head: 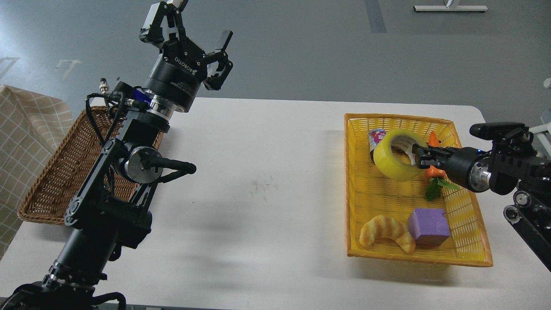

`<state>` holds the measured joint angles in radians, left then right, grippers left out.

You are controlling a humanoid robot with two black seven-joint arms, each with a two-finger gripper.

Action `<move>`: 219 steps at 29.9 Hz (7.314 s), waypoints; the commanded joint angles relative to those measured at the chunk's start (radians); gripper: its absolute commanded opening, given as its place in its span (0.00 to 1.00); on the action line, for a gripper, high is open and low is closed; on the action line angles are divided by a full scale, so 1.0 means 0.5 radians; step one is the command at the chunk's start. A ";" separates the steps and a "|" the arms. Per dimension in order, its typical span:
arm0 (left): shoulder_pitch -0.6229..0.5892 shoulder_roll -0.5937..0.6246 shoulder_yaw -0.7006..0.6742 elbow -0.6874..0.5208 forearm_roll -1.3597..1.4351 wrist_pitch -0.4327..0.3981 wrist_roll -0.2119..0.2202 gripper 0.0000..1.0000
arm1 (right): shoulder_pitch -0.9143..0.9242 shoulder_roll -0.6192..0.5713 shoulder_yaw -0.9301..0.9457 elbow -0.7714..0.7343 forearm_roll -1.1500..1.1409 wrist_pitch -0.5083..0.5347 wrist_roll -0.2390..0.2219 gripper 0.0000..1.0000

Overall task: Place and transfer tape with both arms
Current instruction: 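Lift the tape out and lower it onto the table beside the basket, then release the tape and raise the right gripper away, then reach the left gripper to the tape roll and grasp it, then carry the tape with the left gripper over the wicker basket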

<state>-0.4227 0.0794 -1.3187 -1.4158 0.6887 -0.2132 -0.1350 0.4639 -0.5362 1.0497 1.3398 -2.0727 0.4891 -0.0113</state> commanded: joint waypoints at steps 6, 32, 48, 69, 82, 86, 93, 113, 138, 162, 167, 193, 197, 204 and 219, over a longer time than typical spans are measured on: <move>-0.001 -0.002 0.005 0.000 0.009 0.000 0.000 0.98 | 0.486 0.143 -0.255 -0.026 -0.015 -0.001 -0.014 0.15; 0.002 0.065 -0.029 -0.003 -0.012 -0.015 -0.003 0.98 | 0.815 1.072 -0.934 -0.909 -0.018 -0.196 -0.097 0.15; 0.002 0.087 -0.029 0.000 -0.015 -0.022 -0.003 0.98 | 0.707 1.072 -0.897 -0.879 0.010 -0.208 -0.097 0.15; 0.002 0.096 -0.050 0.003 -0.018 -0.022 -0.003 0.98 | 0.658 1.072 -0.897 -0.787 0.283 -0.214 -0.100 0.36; -0.001 0.120 -0.050 0.006 -0.018 -0.025 0.000 0.98 | 0.683 1.072 -0.698 -0.502 0.277 -0.545 -0.232 0.94; 0.002 0.127 -0.050 0.006 -0.018 -0.025 0.000 0.98 | 0.680 1.072 -0.624 -0.373 0.286 -0.711 -0.241 1.00; -0.004 0.194 -0.041 0.003 -0.018 -0.018 0.003 0.98 | 0.609 1.072 -0.140 -0.106 0.503 -0.745 -0.232 1.00; -0.029 0.197 -0.020 -0.040 -0.018 -0.043 -0.120 0.98 | 0.192 0.910 0.600 0.404 2.209 -0.589 0.013 1.00; -0.158 0.261 0.697 0.073 2.244 0.607 -0.160 0.98 | 0.180 0.947 0.741 0.428 2.470 -0.561 0.004 1.00; -0.397 0.354 1.787 0.963 2.986 0.868 -0.138 0.98 | 0.189 0.983 0.855 0.499 2.464 -0.589 0.001 1.00; -0.397 0.332 1.818 0.997 2.986 0.868 -0.144 0.98 | 0.174 0.996 0.855 0.490 2.464 -0.589 0.001 1.00; -0.498 0.271 2.057 1.224 2.986 0.853 -0.199 0.19 | 0.125 0.980 0.843 0.499 2.455 -0.555 -0.039 1.00; -0.489 0.268 2.061 1.224 2.986 0.853 -0.202 0.14 | 0.112 0.977 0.843 0.502 2.455 -0.555 -0.039 1.00; -0.508 0.268 2.061 1.224 2.986 0.798 -0.199 0.00 | 0.045 0.980 0.849 0.505 2.449 -0.555 -0.039 1.00; -0.682 0.384 2.036 1.169 2.774 0.825 -0.202 0.00 | 0.039 0.993 0.849 0.505 2.449 -0.558 -0.036 1.00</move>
<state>-0.7296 0.2413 -0.2971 -0.8252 2.0981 0.1920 -0.2355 0.4832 -0.0407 1.4743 1.5924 -0.8483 0.2107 -0.0297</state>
